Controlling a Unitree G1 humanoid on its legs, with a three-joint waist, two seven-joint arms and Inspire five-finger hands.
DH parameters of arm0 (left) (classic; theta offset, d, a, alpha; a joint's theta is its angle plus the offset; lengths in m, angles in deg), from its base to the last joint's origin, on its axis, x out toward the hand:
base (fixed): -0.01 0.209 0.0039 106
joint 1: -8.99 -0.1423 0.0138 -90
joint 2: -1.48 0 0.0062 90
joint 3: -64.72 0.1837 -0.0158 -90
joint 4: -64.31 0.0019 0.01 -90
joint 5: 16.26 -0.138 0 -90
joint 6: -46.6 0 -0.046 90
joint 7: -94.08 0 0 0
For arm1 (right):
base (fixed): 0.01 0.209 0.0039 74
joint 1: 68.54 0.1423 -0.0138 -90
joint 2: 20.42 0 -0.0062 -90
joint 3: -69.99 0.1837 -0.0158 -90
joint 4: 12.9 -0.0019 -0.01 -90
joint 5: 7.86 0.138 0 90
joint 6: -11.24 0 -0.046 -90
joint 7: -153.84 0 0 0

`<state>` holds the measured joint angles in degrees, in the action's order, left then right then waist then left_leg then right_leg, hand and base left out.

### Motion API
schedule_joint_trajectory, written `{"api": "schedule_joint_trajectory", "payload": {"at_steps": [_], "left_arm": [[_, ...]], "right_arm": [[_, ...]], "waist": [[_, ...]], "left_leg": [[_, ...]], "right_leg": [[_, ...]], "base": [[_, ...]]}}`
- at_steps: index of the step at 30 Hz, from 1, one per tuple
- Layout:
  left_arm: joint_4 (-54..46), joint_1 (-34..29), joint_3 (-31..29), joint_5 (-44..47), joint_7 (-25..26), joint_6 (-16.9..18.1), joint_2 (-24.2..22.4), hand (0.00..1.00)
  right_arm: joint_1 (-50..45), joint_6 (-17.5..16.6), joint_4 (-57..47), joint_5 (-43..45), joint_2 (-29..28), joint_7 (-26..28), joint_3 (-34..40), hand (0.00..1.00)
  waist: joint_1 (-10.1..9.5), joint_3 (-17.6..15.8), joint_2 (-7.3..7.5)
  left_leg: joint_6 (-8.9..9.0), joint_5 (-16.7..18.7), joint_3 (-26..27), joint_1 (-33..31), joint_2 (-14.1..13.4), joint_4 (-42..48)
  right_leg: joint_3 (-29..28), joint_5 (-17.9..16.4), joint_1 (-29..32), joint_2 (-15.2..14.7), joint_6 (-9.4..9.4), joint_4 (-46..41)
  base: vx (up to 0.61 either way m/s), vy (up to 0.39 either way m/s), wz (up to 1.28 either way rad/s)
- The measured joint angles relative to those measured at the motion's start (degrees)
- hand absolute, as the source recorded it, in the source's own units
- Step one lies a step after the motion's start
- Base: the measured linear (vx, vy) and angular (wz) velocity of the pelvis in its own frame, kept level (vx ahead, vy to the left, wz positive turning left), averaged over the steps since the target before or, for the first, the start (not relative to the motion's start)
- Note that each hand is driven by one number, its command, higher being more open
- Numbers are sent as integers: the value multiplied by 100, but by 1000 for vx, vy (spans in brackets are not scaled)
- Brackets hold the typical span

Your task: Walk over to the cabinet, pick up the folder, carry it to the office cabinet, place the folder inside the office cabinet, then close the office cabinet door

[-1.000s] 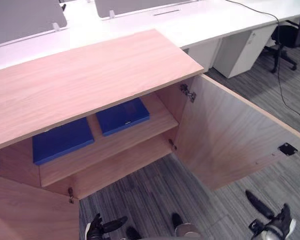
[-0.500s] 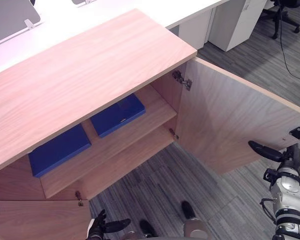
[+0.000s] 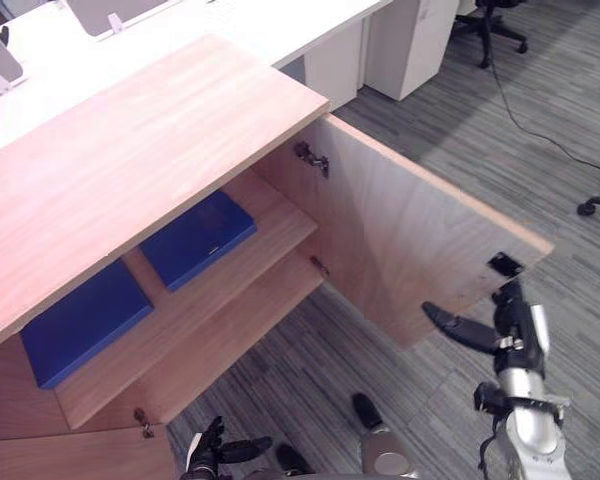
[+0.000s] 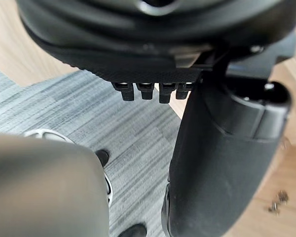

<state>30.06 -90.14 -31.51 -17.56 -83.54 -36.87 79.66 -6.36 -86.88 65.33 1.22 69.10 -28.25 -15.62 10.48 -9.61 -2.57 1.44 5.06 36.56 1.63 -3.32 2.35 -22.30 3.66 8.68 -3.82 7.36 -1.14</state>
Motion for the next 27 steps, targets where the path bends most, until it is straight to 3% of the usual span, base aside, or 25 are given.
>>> {"api": "schedule_joint_trajectory", "payload": {"at_steps": [4, 9, 11, 13, 15, 20, 23, 27], "left_arm": [[73, 100, 207, -98, -116, 9, 178, 100], [99, 221, 561, -162, -215, 21, 385, 100], [94, 253, 576, -206, -230, 37, 379, 100], [84, 283, 642, -205, -208, 37, 380, 100], [67, 333, 662, -198, -154, 32, 375, 100], [-11, 399, 538, -31, 85, 3, 347, 100], [-131, 395, 399, 135, 159, -11, 285, 100], [-232, 372, 142, 321, 248, -18, 233, 100]], "right_arm": [[-817, 7, -550, 436, 681, 736, -856, 100], [-946, 43, -828, 666, 1254, 1389, -1997, 100], [-681, 55, -925, 660, 1262, 1526, -2401, 100], [41, 44, -910, 588, 928, 1585, -2864, 100], [634, 10, -633, 308, 563, 1435, -2965, 100], [2874, -163, 1770, 52, -722, 533, -2360, 100], [3722, -167, 2837, 235, -984, -32, -1622, 100], [3981, -234, 3331, 374, -955, -565, -1108, 100]], "waist": [[33, 39, 230], [-15, 87, 549], [-102, 108, 580], [-244, 126, 589], [-373, 143, 592], [-844, 165, 595], [-1064, 145, 566], [-1255, 80, 492]], "left_leg": [[21, -32, -51, 30, -8, 15], [-25, -150, -396, 28, 4, -21], [-66, -206, -591, 27, 34, -66], [-107, -332, -983, -17, 120, -194], [-135, -469, -1256, -48, 187, -342], [-234, -905, -2172, -120, 341, -738], [-267, -1011, -2614, -260, 422, -744], [-289, -1091, -3096, -377, 548, -763]], "right_leg": [[-26, 20, -2, 45, -6, -37], [317, 0, -144, -14, -34, -69], [520, -29, -220, -62, -58, -87], [918, -137, -291, -163, -67, -165], [1192, -210, -311, -232, -78, -214], [2136, -371, -514, -373, -138, -277], [2643, -465, -626, -475, -128, -302], [3143, -565, -772, -576, -113, -305]], "base": [[-51, -67, -10], [-17, -59, 33], [2, -39, 59], [-12, -50, 84], [-14, -40, 86], [-10, -21, 96], [-13, 19, 89], [4, 32, 69]]}}
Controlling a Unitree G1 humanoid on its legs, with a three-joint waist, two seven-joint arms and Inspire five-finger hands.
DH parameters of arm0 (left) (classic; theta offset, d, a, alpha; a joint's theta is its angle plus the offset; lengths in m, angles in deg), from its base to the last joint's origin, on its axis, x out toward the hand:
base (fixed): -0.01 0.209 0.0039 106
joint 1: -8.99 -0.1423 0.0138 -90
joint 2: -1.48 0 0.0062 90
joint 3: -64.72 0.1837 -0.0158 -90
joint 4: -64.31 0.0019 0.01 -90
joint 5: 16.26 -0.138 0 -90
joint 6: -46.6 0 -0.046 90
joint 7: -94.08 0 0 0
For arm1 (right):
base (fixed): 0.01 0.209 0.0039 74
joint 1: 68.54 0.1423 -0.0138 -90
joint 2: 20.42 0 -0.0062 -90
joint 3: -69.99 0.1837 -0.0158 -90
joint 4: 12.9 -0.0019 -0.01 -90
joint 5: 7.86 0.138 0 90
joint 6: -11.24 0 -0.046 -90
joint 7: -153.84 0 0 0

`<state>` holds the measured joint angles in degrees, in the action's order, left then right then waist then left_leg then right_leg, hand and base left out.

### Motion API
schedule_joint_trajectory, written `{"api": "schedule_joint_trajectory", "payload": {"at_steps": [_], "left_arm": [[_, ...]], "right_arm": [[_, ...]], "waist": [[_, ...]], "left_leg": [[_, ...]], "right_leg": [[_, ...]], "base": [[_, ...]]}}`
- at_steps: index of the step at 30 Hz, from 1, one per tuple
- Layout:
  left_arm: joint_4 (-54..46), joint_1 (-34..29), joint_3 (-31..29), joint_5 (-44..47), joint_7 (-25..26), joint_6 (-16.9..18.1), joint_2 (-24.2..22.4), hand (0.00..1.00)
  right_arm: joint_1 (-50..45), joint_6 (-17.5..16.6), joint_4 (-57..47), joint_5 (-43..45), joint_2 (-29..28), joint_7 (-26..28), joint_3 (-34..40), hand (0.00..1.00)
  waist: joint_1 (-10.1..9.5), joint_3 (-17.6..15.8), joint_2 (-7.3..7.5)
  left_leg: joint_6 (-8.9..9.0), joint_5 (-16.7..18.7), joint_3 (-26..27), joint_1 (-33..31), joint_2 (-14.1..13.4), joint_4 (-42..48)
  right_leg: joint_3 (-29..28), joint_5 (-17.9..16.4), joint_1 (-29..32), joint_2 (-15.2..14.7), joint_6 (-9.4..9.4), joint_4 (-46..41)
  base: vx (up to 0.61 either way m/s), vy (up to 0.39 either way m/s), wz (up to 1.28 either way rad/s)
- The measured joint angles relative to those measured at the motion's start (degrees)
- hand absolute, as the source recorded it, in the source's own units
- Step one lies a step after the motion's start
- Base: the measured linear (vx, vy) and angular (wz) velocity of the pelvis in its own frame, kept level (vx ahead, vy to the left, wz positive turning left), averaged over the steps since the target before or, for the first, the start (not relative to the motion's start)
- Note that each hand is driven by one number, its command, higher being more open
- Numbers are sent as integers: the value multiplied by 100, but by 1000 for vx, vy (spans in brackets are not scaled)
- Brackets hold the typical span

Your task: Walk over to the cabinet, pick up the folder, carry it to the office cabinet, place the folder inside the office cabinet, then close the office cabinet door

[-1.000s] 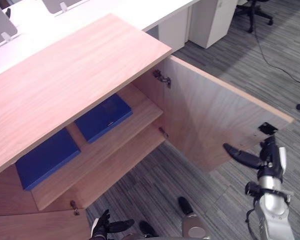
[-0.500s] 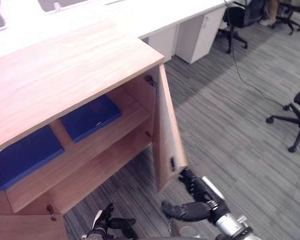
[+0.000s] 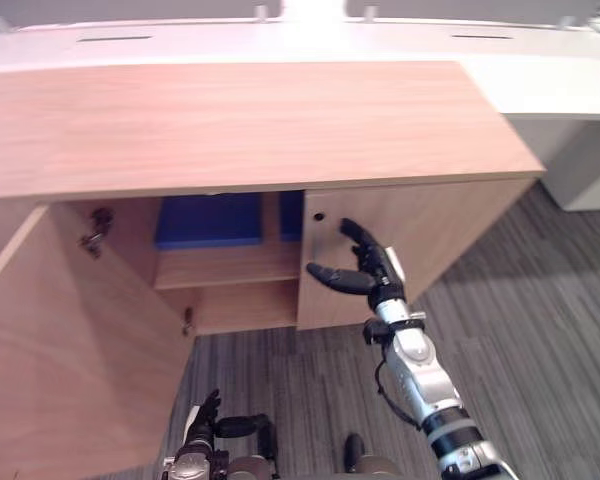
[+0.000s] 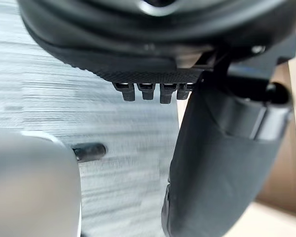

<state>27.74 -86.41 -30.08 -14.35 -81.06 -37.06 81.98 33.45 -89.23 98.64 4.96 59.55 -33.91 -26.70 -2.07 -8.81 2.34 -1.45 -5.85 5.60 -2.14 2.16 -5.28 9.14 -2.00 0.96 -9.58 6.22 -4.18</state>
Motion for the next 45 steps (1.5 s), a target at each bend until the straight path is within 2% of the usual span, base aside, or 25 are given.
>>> {"api": "schedule_joint_trajectory", "payload": {"at_steps": [1, 6, 11, 13, 15, 16, 20, 22, 25, 30, 34, 36, 39, 45], "left_arm": [[3, -50, -104, 53, 21, -23, 13, 100], [2, -144, -315, 158, 19, -44, 23, 100], [-169, -519, -873, 593, 16, -45, -198, 100], [-291, -707, -1281, 874, 19, -64, -266, 100], [-609, -883, -1591, 1188, 41, -69, -298, 100], [-978, -1022, -1796, 1451, 88, -66, -300, 100], [-2044, -1222, -2178, 1905, 155, 25, -255, 100], [-2530, -1235, -2185, 2009, 154, 34, -138, 100], [-3346, -1223, -2172, 2067, 147, 68, 124, 100], [-3926, -912, -2058, 2030, 143, 267, 809, 100], [-3954, -587, -1804, 1782, 112, 381, 1280, 100], [-3935, -485, -1690, 1688, 107, 384, 1329, 100], [-3893, -332, -1421, 1529, 120, 381, 1343, 100], [-3534, -253, -1476, 1380, 158, 400, 1682, 100]], "right_arm": [[-133, -110, 2, 8, 3, -53, 8, 100], [-374, -164, 88, 20, 80, -153, 592, 100], [-1109, 164, 882, -135, 153, -85, 1191, 100], [-1427, 318, 1476, -230, 56, -11, 1442, 100], [-1622, 462, 1963, -389, -35, 3, 1730, 100], [-1756, 527, 2243, -461, -91, -9, 1958, 100], [-1900, 557, 2434, -676, -125, -137, 2446, 100], [-1892, 556, 2429, -772, -99, -162, 2528, 100], [-1846, 556, 2372, -800, -93, -155, 2537, 100], [-1790, 557, 2373, -796, -101, -109, 2528, 100], [-1796, 563, 2377, -791, -100, -15, 2454, 100], [-1808, 564, 2379, -791, -99, 33, 2430, 100], [-1851, 563, 2384, -791, -99, 97, 2396, 100], [-2107, 584, 2538, -794, -127, 159, 2356, 100]], "waist": [[32, -1, -1], [8, -63, -98], [-201, -183, -129], [-225, -243, -136], [-251, -262, -159], [-338, -272, -174], [-473, -298, -218], [-516, -303, -227], [-538, -330, -273], [-537, -393, -382], [-472, -409, -373], [-442, -415, -362], [-265, -419, -347], [-223, -429, -238]], "left_leg": [[0, -9, -104, -3, 22, -1], [-16, -69, -595, -89, 133, -7], [22, -148, -1259, -160, 310, -7], [-54, -247, -1676, -230, 418, -1], [-40, -278, -2015, -289, 496, 28], [-25, -291, -2234, -282, 517, 29], [-2, -326, -2704, -258, 625, 30], [-4, -358, -2887, -255, 672, 30], [-21, -406, -3109, -241, 704, 28], [26, -414, -3205, -252, 725, -8], [-8, -390, -2979, -349, 674, -11], [-8, -390, -2862, -346, 649, -11], [-11, -387, -2669, -346, 598, -13], [53, -409, -2512, -328, 513, -13]], "right_leg": [[91, -44, -47, -23, 2, -19], [577, -288, -196, -108, 76, -83], [1290, -460, -506, -205, 86, -58], [1740, -487, -676, -234, 119, -39], [2039, -491, -810, -229, 112, 0], [2193, -490, -925, -223, 111, -4], [2555, -493, -1136, -221, 104, -91], [2710, -500, -1212, -224, 92, -115], [2793, -570, -1235, -240, -27, -304], [2693, -675, -1239, -238, -184, -370], [2437, -695, -1175, -184, -209, -169], [2313, -694, -1162, -175, -209, -100], [2083, -694, -1094, -168, -208, -62], [1882, -690, -1069, -117, -202, 3]], "base": [[17, 30, 47], [-13, 0, 56], [79, -33, 83], [167, -61, 110], [150, -55, 110], [88, -41, 87], [70, -56, 76], [22, -56, 56], [-5, -54, 39], [-52, -46, 12], [-53, -23, -19], [-45, -6, -34], [-26, -5, -28], [-22, -26, -16]]}}
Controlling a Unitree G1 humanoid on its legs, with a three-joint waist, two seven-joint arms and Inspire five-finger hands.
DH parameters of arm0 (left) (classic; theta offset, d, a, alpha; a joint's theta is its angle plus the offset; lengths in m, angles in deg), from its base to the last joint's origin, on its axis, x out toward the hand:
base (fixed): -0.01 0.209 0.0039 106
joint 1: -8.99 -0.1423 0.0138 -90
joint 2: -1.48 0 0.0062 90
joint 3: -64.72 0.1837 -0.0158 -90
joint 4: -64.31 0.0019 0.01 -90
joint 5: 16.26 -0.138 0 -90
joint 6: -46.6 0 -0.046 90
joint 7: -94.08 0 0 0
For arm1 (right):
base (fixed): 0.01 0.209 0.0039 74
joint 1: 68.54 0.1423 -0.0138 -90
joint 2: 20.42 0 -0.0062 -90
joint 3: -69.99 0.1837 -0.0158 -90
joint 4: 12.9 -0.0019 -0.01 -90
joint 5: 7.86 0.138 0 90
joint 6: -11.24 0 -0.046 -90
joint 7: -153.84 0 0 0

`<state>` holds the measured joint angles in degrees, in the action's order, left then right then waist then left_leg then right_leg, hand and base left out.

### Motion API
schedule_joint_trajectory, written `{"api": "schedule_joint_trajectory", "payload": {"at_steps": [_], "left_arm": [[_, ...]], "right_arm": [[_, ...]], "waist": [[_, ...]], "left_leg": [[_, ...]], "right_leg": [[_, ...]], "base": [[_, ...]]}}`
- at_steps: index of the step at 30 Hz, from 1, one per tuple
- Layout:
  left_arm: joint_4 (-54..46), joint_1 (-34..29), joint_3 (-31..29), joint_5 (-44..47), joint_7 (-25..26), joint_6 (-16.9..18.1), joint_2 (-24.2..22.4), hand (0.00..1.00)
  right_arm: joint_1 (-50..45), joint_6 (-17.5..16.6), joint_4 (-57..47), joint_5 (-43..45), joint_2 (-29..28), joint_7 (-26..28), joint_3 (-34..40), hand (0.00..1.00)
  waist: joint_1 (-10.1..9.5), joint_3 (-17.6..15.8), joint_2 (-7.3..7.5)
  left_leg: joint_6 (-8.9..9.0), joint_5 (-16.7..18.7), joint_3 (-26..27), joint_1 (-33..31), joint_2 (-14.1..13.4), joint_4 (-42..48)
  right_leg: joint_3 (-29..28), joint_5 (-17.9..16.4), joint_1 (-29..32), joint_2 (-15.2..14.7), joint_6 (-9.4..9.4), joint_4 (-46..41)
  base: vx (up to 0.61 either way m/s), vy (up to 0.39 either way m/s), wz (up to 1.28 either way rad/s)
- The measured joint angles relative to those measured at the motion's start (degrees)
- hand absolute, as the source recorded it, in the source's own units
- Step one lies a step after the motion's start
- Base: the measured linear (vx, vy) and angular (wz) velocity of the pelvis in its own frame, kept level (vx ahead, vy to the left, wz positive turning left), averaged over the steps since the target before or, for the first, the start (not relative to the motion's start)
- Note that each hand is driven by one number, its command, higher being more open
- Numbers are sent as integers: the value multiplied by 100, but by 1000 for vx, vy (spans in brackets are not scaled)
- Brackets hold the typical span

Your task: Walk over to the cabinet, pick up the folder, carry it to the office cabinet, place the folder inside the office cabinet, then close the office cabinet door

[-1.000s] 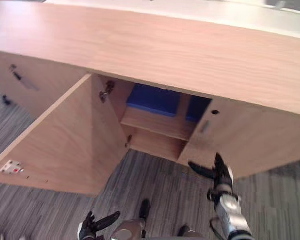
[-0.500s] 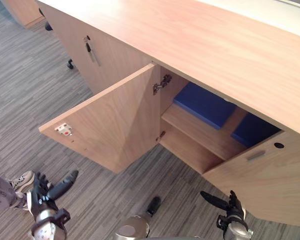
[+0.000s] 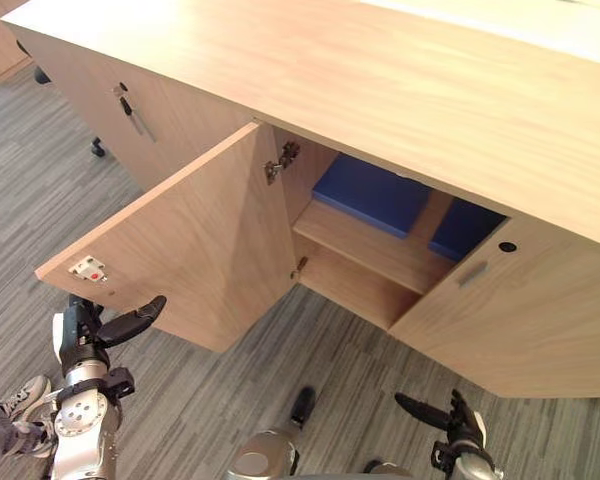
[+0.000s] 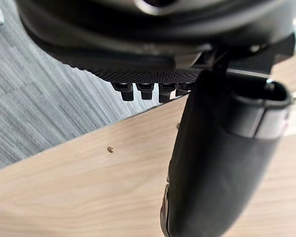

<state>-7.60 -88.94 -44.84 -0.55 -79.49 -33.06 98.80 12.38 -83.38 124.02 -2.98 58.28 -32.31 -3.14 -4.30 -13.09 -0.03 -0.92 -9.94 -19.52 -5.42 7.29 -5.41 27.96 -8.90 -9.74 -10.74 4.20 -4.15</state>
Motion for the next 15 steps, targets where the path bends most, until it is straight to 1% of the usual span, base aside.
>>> {"api": "schedule_joint_trajectory", "payload": {"at_steps": [3, 5, 7, 8, 9, 10, 12, 14, 15], "left_arm": [[-25, -104, 4, 0, 93, 9, 3, 100], [-126, -267, 1, 1, 135, 19, -63, 100], [-537, -653, 3, 1, 229, 52, -435, 100], [-661, -778, 7, 1, 229, 75, -560, 100], [-835, -1036, 67, 1, 231, 140, -767, 100], [-924, -1225, 170, -2, 231, 152, -879, 100], [-929, -1527, 480, -8, 229, 158, -985, 100], [-890, -1812, 868, -171, 226, 53, -1163, 100], [-851, -1868, 990, -221, 220, 13, -1181, 100]], "right_arm": [[-41, 0, 109, -1, -41, 22, -43, 100], [-46, 0, 111, -1, -65, 22, -43, 100], [-53, 0, 170, 0, -85, 19, -40, 100], [-53, 1, 185, 0, -95, 19, -40, 100], [-53, 1, 193, 1, -123, 17, -37, 100], [-57, 2, 203, 2, -148, 15, -36, 100], [-67, 14, 208, 2, -216, 15, -34, 100], [-60, 14, 203, 2, -288, 19, -38, 100], [-60, 14, 200, 2, -298, 18, -38, 100]], "waist": [[-10, 38, 83], [-14, 42, 90], [-13, 44, 94], [-14, 44, 94], [-17, 44, 94], [-16, 44, 94], [-16, 44, 94], [-2, 47, 89], [5, 48, 88]], "left_leg": [[22, 12, 125, 22, -58, -1], [25, 20, 221, 22, -89, -2], [-30, 59, 370, 17, -120, -2], [-30, 59, 444, 8, -134, -1], [-31, 60, 568, -9, -157, -1], [-31, 60, 637, -16, -173, -1], [-31, 60, 859, -31, -226, 0], [-29, 59, 1255, -111, -335, 2], [-29, 58, 1340, -135, -358, 2]], "right_leg": [[-192, 9, 39, 29, 15, 4], [-297, 25, 84, 34, 41, 5], [-469, 54, 151, 31, 85, 17], [-521, 67, 177, 29, 106, 17], [-635, 83, 241, 27, 130, 21], [-712, 96, 288, 26, 151, 24], [-848, 81, 376, 30, 126, 56], [-1135, 80, 548, 74, 125, 40], [-1228, 79, 599, 90, 126, 32]], "base": [[-44, -28, -19], [-61, -11, -31], [-75, 10, -31], [-79, 27, -35], [-82, 35, -35], [-105, 44, -41], [-95, 36, -32], [-91, 33, -32], [-79, 34, -32]]}}
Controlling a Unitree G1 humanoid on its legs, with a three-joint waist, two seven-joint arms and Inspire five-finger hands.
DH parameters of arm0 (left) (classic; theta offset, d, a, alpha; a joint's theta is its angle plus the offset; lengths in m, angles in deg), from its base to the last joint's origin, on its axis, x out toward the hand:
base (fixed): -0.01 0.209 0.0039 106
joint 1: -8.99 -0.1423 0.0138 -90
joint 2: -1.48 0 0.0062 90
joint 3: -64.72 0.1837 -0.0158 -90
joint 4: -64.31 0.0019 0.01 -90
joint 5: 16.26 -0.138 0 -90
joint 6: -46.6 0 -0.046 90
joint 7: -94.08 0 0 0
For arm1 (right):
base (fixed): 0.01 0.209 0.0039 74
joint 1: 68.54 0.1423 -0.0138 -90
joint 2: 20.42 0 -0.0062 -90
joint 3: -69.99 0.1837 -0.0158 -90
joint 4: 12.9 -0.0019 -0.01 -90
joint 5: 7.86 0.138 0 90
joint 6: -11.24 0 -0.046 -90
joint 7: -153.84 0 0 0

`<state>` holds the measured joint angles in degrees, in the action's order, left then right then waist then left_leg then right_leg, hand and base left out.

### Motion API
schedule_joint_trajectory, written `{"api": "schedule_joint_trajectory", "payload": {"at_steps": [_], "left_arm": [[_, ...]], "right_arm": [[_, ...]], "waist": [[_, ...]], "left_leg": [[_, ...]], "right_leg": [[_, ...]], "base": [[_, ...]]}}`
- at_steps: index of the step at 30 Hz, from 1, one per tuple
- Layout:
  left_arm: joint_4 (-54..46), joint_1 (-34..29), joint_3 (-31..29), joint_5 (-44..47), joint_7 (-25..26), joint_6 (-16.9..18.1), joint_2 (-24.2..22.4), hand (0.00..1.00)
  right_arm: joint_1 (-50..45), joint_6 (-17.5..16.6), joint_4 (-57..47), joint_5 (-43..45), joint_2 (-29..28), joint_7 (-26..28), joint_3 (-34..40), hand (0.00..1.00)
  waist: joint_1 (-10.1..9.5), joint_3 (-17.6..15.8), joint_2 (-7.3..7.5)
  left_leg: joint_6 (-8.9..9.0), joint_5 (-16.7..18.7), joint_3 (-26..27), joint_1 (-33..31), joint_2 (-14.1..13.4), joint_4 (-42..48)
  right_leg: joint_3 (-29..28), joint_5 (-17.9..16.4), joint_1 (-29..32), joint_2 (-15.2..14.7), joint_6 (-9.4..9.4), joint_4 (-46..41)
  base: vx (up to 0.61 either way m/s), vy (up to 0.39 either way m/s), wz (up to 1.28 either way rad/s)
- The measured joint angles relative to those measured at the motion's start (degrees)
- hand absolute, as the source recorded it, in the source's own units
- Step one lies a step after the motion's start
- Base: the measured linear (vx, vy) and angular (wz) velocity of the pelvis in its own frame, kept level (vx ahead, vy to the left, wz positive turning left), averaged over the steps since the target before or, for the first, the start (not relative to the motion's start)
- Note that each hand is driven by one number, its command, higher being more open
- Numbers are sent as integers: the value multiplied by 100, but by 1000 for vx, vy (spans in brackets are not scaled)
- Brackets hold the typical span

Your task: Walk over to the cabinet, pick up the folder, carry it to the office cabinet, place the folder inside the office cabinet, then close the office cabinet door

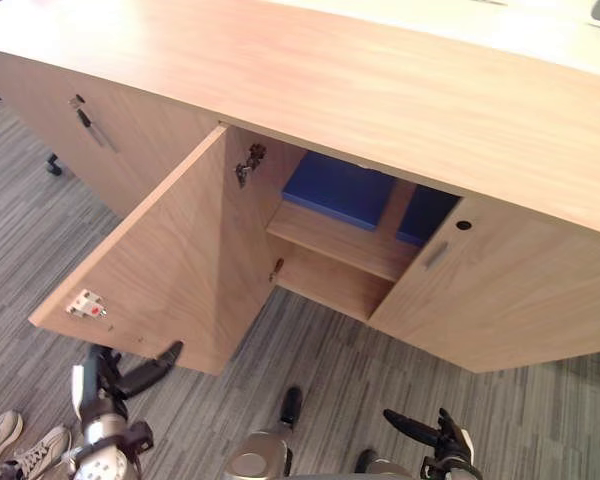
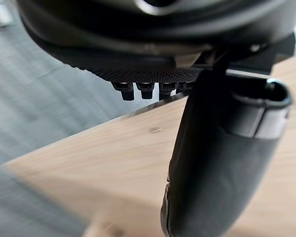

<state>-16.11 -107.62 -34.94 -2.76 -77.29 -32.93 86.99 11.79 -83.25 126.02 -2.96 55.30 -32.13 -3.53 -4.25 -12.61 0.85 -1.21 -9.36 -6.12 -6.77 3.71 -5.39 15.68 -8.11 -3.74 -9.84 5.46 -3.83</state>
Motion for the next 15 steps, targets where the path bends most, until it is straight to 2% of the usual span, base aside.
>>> {"api": "schedule_joint_trajectory", "payload": {"at_steps": [4, 8, 10, 11, 12, 15], "left_arm": [[522, -197, 766, -592, -161, -379, -123, 100], [715, -15, 1641, -1367, -489, -585, -145, 100], [718, 536, 1812, -1728, -525, -636, -148, 100], [718, 706, 1816, -1803, -536, -636, -126, 100], [737, 1182, 1824, -1970, -500, -636, -62, 100], [885, 1981, 1766, -2050, -427, -634, 51, 100]], "right_arm": [[17, -4, -114, -4, -21, -15, -97, 100], [48, -7, -167, -72, -15, -33, -333, 100], [52, -4, -267, -80, -28, -36, -376, 100], [48, -4, -285, -81, -23, -41, -379, 100], [43, -4, -322, -109, -4, -56, -377, 100], [-31, -3, -297, -226, 52, -78, -372, 100]], "waist": [[69, 0, -1], [329, 2, -1], [537, 12, -1], [582, 25, 5], [729, 39, 15], [878, 90, 24]], "left_leg": [[-6, 32, 618, -78, -138, 12], [-16, 132, 1372, -91, -288, 31], [-10, 214, 1798, -78, -372, 31], [-8, 231, 1864, -73, -384, 31], [11, 249, 2032, -30, -405, 31], [59, 292, 2186, 81, -426, 31]], "right_leg": [[-787, 9, 447, 93, -15, -106], [-1557, 103, 849, 178, -162, -134], [-1919, 201, 1067, 221, -278, -126], [-1979, 226, 1106, 222, -266, -116], [-2088, 336, 1133, 229, -284, -83], [-2190, 519, 1090, 228, -197, -10]], "base": [[-48, 28, -76], [-16, 27, -102], [-7, 10, -105], [6, -3, -91], [23, -15, -57], [63, -37, -39]]}}
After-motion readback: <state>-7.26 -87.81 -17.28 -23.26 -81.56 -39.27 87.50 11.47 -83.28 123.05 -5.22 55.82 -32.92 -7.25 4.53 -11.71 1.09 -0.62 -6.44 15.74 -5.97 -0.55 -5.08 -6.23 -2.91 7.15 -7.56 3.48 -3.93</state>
